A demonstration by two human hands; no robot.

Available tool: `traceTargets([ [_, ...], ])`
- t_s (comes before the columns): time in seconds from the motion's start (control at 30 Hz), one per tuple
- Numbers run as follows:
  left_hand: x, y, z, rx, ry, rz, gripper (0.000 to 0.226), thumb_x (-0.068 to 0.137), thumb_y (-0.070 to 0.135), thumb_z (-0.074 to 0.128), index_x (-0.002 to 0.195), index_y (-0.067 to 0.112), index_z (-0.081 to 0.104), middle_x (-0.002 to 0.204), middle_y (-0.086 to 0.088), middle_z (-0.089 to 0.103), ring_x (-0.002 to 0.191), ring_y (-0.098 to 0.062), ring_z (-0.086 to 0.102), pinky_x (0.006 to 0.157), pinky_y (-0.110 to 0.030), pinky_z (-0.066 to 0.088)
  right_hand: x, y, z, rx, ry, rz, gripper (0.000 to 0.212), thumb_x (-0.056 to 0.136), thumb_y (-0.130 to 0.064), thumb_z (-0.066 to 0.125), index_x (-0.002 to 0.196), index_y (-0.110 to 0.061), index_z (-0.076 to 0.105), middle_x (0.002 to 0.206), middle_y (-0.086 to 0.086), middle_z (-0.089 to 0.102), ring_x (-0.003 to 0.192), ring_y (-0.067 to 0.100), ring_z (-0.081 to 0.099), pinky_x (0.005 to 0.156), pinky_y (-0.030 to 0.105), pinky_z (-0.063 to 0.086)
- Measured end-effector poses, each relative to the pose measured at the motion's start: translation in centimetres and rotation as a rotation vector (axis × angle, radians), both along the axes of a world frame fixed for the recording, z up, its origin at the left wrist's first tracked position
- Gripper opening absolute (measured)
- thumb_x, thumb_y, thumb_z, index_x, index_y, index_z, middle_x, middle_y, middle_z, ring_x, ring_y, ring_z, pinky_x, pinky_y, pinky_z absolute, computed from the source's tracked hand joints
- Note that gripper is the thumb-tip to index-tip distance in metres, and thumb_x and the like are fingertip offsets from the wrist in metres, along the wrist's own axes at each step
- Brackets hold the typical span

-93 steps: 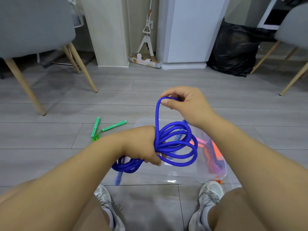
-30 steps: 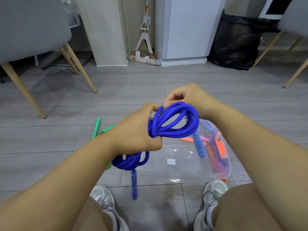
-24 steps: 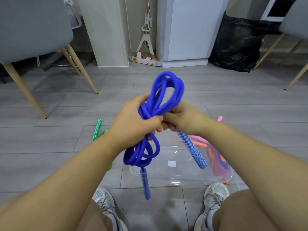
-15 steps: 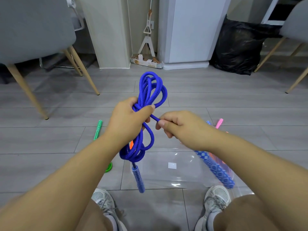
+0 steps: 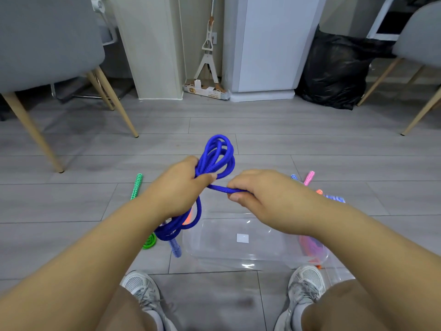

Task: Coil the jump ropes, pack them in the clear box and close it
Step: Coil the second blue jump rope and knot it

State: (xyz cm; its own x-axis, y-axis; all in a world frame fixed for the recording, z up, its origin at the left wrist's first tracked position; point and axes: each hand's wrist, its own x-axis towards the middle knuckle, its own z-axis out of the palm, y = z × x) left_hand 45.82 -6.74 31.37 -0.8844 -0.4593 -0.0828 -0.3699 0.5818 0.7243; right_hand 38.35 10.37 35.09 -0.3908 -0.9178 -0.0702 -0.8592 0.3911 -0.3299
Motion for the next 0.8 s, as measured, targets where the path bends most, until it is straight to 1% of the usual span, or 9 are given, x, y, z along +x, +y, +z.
traceTargets([
  [0.13,0.3,0.1,0.2,0.022,-0.063,-0.088,0.021,0.088,0.035,0.052,0.083,0.015,0.049,0.076,-0.009,0.059,0.058,-0.021,0.044,0.059,-0.036,0.040,-0.5,-0.1,0.0,-0.115,0.079,0.028,0.026,0.098,-0.035,0.036,0.106,-0.024,0.058,0.096,-0.011,0.051,0.092,0.015,0.051,0.081,0.039,0.046],
  [0.2,0.5,0.3,0.6,0.038,-0.071,-0.137,0.023,0.077,0.038,0.047,0.082,0.015,0.051,0.076,-0.006,0.060,0.060,-0.020,0.046,0.060,-0.035,0.041,-0.7,-0.1,0.4,-0.176,0.116,0.024,0.034,0.094,-0.039,0.030,0.102,-0.024,0.060,0.093,-0.011,0.050,0.091,0.017,0.052,0.077,0.041,0.047],
  [0.33,0.6,1.3,0.5,-0.207,-0.156,-0.296,0.028,0.073,0.045,0.062,0.078,0.020,0.050,0.066,0.003,0.056,0.062,-0.020,0.053,0.058,-0.033,0.044,-1.0,-0.9,1.2,-0.203,0.220,0.087,0.035,0.088,-0.041,0.033,0.098,-0.027,0.064,0.091,-0.010,0.053,0.089,0.016,0.054,0.071,0.032,0.041],
  [0.4,0.6,1.8,0.5,-0.261,-0.167,-0.399,0.034,0.070,0.055,0.068,0.076,0.026,0.051,0.059,0.010,0.055,0.056,-0.007,0.050,0.053,-0.022,0.042,-1.5,-1.4,1.5,-0.162,0.199,0.104,0.024,0.092,-0.039,0.044,0.095,-0.028,0.065,0.088,-0.011,0.052,0.090,0.013,0.052,0.071,0.030,0.039],
  [0.47,0.5,2.0,0.6,-0.279,-0.146,-0.459,0.031,0.075,0.049,0.069,0.068,0.029,0.046,0.055,0.013,0.054,0.054,-0.005,0.048,0.050,-0.016,0.035,-2.5,-1.8,1.7,-0.162,0.104,0.121,0.014,0.089,-0.035,0.055,0.091,-0.028,0.067,0.082,-0.013,0.050,0.085,0.006,0.051,0.075,0.032,0.043],
  [0.57,0.4,1.9,0.8,-0.288,-0.101,-0.469,0.025,0.078,0.030,0.064,0.065,0.024,0.043,0.057,0.004,0.050,0.052,-0.012,0.043,0.050,-0.020,0.036,-3.9,-2.0,1.4,-0.209,-0.144,0.075,0.003,0.082,-0.028,0.069,0.083,-0.026,0.070,0.077,-0.014,0.058,0.077,0.000,0.053,0.072,0.018,0.042],
  [0.67,0.7,2.0,0.7,-0.203,-0.068,-0.506,0.021,0.072,0.027,0.063,0.065,0.021,0.045,0.055,0.004,0.046,0.048,-0.010,0.037,0.050,-0.024,0.038,-4.6,-2.1,1.2,-0.230,-0.349,0.004,0.005,0.074,-0.026,0.076,0.076,-0.026,0.072,0.077,-0.006,0.067,0.070,0.005,0.057,0.066,0.019,0.043],
  [0.73,0.8,2.1,0.8,-0.121,-0.015,-0.532,0.017,0.070,0.027,0.063,0.068,0.017,0.048,0.057,0.002,0.046,0.050,-0.009,0.038,0.051,-0.027,0.040,-5.0,-2.1,1.4,-0.259,-0.457,-0.006,0.006,0.072,-0.019,0.078,0.073,-0.023,0.073,0.069,-0.008,0.068,0.062,0.000,0.055,0.061,0.012,0.042],
  [0.8,0.8,2.0,1.1,-0.016,0.061,-0.521,0.017,0.067,0.027,0.062,0.069,0.015,0.050,0.057,0.003,0.046,0.051,-0.009,0.038,0.051,-0.024,0.039,-5.6,-2.0,1.4,-0.312,-0.576,-0.022,0.009,0.073,-0.010,0.076,0.072,-0.018,0.073,0.065,-0.008,0.068,0.061,0.000,0.057,0.062,0.013,0.045],
])
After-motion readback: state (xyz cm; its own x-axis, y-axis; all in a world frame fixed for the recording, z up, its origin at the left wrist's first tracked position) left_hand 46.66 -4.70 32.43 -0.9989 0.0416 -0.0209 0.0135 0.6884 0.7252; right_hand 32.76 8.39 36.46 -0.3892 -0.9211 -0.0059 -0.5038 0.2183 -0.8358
